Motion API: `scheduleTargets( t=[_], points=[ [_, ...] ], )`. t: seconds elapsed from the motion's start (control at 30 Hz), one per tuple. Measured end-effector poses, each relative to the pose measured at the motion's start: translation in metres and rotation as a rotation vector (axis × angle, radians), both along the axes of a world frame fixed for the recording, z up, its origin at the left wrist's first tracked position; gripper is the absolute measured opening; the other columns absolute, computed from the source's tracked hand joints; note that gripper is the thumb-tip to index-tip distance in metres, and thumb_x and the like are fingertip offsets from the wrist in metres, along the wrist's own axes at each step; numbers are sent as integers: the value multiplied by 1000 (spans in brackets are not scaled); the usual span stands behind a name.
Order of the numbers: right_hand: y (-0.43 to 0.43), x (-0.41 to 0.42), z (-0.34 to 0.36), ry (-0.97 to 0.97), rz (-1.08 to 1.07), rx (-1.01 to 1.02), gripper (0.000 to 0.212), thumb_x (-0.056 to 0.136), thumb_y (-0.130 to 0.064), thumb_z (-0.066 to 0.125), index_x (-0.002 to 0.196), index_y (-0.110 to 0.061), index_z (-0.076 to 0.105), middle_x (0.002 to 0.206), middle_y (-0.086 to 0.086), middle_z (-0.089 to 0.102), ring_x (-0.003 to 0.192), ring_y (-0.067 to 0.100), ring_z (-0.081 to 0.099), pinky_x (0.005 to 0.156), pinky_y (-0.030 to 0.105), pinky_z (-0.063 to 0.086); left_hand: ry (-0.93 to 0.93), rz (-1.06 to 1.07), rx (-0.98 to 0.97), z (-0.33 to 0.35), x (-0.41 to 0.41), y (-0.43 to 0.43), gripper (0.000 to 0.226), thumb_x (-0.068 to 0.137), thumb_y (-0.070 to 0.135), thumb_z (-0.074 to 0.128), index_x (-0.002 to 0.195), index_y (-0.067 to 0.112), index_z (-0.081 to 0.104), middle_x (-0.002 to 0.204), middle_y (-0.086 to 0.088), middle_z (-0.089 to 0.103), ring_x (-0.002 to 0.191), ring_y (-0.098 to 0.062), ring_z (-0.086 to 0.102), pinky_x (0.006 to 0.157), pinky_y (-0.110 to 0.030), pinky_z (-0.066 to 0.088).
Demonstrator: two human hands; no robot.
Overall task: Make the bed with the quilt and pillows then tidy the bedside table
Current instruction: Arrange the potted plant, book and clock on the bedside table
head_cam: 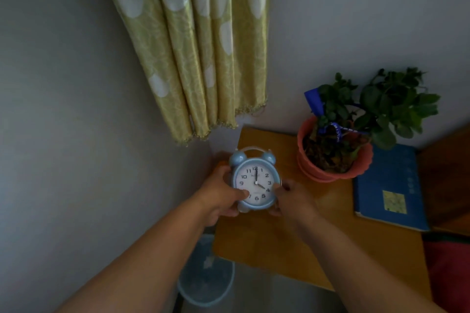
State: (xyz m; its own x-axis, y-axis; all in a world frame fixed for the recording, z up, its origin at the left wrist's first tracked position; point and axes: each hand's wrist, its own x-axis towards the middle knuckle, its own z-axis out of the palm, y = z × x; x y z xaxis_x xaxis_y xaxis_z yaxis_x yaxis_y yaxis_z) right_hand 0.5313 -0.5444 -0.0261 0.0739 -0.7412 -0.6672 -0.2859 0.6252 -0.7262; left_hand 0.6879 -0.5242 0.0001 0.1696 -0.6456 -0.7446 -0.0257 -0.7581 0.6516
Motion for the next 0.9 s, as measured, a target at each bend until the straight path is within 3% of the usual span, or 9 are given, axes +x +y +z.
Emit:
scheduleTargets(
  t=[0.1, 0.17, 0.23, 0.33, 0.47, 0.53, 0.67, 0.83, 0.9],
  points=[
    [-15, 0, -3, -9, 7, -78, 16, 100, -10, 44, 110, -18, 54, 98, 2, 61, 87, 21, 63, 67, 33, 57, 62, 77, -106, -11, -2, -16, 52, 82, -7, 67, 113, 28, 44, 120, -3, 56, 109, -30, 59, 69, -40, 59],
    [-24, -1, -10, 19, 45, -135, 25, 98, -5, 46, 118, -15, 58, 108, 3, 64, 95, 24, 65, 81, 43, 57, 71, 95, -176, -19, -3, -25, 50, 80, -10, 66, 108, 27, 49, 116, -3, 60, 110, -28, 59, 77, -43, 58],
    [-32, -2, -15, 31, 87, -185, 33, 95, -1, 49, 123, -15, 57, 115, 2, 64, 102, 18, 62, 82, 33, 55, 36, 80, -231, -25, -3, -32, 46, 80, -9, 67, 103, 28, 52, 112, 1, 62, 111, -24, 59, 89, -46, 55],
    [-41, -2, -15, -29, 122, -227, 38, 90, 7, 51, 120, -16, 58, 113, -2, 62, 104, 12, 58, 81, 20, 49, -28, 68, -299, -35, -3, -39, 47, 81, -5, 69, 114, 25, 54, 113, 4, 62, 112, -18, 58, 94, -42, 53],
    [-50, 0, -25, -37, 139, -269, 38, 90, 4, 49, 116, -23, 55, 114, 1, 63, 97, 13, 58, 75, 23, 46, -96, 80, -401, -50, -4, -47, 54, 80, -4, 70, 122, 26, 53, 113, 6, 63, 110, -14, 58, 93, -38, 53],
    [-51, 0, -33, -58, 140, -267, 46, 89, 4, 49, 126, -23, 52, 120, 2, 61, 98, 13, 56, 73, 24, 45, -102, 81, -446, -56, -4, -48, 54, 82, -4, 68, 120, 29, 51, 108, 8, 62, 104, -10, 59, 86, -29, 53],
    [-48, -1, -45, -65, 137, -256, 63, 88, 8, 48, 141, -24, 40, 132, -2, 51, 119, 12, 51, 97, 34, 47, -81, 81, -497, -69, -3, -47, 56, 83, -6, 67, 116, 36, 48, 108, 2, 64, 105, -15, 62, 88, -32, 53],
    [-37, -5, -59, -56, 132, -264, 72, 89, 9, 48, 149, -26, 28, 147, -5, 35, 122, 5, 47, 76, 14, 46, -95, 75, -524, -86, -6, -40, 54, 83, -9, 64, 120, 26, 47, 117, -3, 62, 111, -19, 61, 94, -35, 52],
    [-35, -5, -61, -59, 115, -288, 73, 90, 9, 47, 150, -25, 25, 149, -4, 32, 119, 4, 47, 81, 16, 47, -89, 94, -530, -91, -7, -37, 54, 83, -9, 64, 121, 24, 47, 121, -6, 62, 113, -20, 60, 96, -36, 51]
  ],
)
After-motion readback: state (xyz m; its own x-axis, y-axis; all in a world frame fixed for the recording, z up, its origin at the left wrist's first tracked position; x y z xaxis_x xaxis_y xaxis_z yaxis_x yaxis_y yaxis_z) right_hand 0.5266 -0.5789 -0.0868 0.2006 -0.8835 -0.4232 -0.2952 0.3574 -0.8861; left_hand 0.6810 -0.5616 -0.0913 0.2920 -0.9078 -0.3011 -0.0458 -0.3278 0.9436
